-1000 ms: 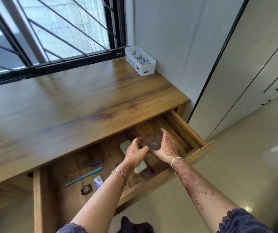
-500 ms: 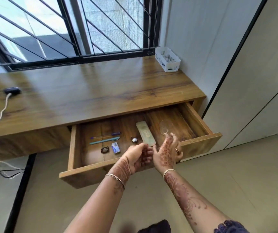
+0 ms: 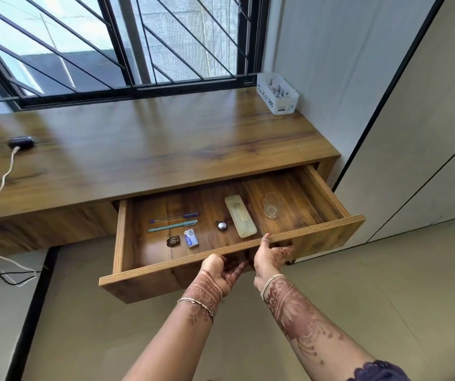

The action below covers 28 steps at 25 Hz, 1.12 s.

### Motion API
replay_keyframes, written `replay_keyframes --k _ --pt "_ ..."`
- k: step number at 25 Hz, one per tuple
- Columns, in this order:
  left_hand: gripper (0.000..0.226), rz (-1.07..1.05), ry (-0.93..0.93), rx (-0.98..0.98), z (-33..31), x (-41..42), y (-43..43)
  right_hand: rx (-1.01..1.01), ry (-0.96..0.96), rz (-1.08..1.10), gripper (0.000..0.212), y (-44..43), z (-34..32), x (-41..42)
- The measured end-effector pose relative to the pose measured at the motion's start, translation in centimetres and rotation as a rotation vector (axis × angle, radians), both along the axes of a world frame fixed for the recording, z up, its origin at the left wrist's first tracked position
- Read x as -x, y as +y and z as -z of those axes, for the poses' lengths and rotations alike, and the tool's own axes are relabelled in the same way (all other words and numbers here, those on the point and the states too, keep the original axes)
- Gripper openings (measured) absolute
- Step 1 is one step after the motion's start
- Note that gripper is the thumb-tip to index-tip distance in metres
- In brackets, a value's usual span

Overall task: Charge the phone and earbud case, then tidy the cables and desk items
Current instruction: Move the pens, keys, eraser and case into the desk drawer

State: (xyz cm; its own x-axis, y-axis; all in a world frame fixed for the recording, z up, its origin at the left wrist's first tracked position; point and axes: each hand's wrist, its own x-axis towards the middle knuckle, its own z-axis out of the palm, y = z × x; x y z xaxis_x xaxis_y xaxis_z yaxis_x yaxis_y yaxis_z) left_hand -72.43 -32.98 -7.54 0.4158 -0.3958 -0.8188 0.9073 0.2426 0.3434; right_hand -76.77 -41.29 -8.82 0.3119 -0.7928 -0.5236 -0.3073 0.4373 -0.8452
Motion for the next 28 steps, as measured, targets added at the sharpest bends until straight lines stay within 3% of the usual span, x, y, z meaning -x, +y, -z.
replay_keyframes --k 10,22,28 --pt "0.035 -0.169 0.042 -0.022 -0.5 -5.8 -1.6 -0.008 -0.027 0.036 0.077 -2.1 0.4 -5.4" --pt "0.025 -0.183 0.031 -0.060 0.6 -16.3 -4.3 0.022 -0.004 0.044 0.074 -5.8 1.0 -16.1" --pt "0.024 -0.206 0.018 -0.022 2.1 -20.8 -4.2 -0.067 -0.080 0.047 0.074 -6.8 1.9 -20.5"
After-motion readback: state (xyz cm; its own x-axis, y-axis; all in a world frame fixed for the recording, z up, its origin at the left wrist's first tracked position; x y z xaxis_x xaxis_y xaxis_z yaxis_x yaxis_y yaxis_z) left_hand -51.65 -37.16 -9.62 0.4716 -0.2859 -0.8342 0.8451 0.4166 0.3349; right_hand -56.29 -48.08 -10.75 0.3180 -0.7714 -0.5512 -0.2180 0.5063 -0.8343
